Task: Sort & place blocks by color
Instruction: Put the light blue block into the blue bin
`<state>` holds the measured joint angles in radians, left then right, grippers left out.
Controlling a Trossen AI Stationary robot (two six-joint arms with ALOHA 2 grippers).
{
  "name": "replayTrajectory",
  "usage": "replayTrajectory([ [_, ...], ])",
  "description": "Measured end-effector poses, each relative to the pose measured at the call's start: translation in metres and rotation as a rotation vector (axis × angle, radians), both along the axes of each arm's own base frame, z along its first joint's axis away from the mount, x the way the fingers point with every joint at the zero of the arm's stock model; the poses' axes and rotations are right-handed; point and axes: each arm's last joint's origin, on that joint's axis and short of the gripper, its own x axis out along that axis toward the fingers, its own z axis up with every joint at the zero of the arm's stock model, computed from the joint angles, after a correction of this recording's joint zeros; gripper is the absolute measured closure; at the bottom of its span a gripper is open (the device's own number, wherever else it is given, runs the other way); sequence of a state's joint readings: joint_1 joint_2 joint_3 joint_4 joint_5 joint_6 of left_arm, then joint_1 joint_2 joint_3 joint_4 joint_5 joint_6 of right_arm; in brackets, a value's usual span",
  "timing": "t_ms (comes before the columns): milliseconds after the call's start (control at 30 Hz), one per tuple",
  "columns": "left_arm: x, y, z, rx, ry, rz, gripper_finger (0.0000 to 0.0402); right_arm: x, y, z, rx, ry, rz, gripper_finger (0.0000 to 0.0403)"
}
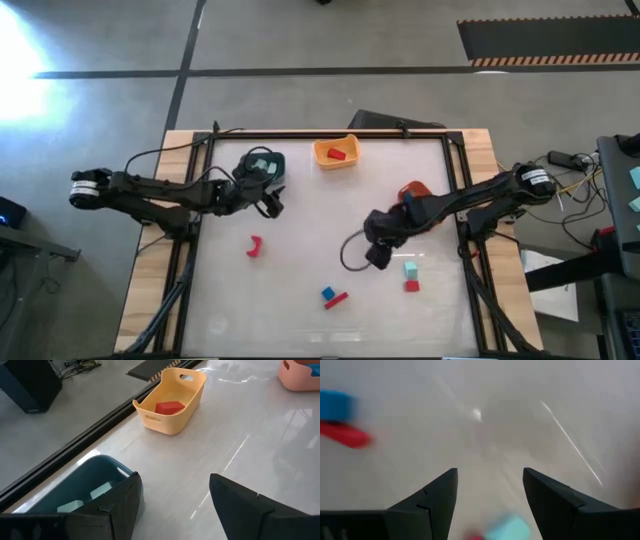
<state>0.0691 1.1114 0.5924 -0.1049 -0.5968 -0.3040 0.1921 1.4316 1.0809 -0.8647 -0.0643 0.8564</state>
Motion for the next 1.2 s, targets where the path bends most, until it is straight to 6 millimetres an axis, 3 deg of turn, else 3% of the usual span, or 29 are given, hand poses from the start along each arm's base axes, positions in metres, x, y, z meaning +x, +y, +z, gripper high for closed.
replayTrajectory([
  [133, -0.001, 0.0, -0.001, 0.0, 0.005, 0.0, 0.0182, -0.02, 0.014, -0.009, -0.019, 0.184, -0.147, 0.0188],
  [433, -0.001, 0.0, -0.003, 0.014, 0.024, -0.008, 0.0182, -0.054, 0.047, -0.037, 0.015, 0.353, -0.352, 0.0188],
  [800, 0.008, 0.001, 0.016, 0.152, 0.002, -0.089, 0.0182, -0.055, 0.056, -0.045, 0.031, 0.352, -0.425, 0.0188],
  [1200, 0.007, 0.001, 0.016, 0.151, 0.009, -0.09, 0.0182, -0.044, 0.061, -0.069, 0.027, 0.394, -0.385, 0.019],
])
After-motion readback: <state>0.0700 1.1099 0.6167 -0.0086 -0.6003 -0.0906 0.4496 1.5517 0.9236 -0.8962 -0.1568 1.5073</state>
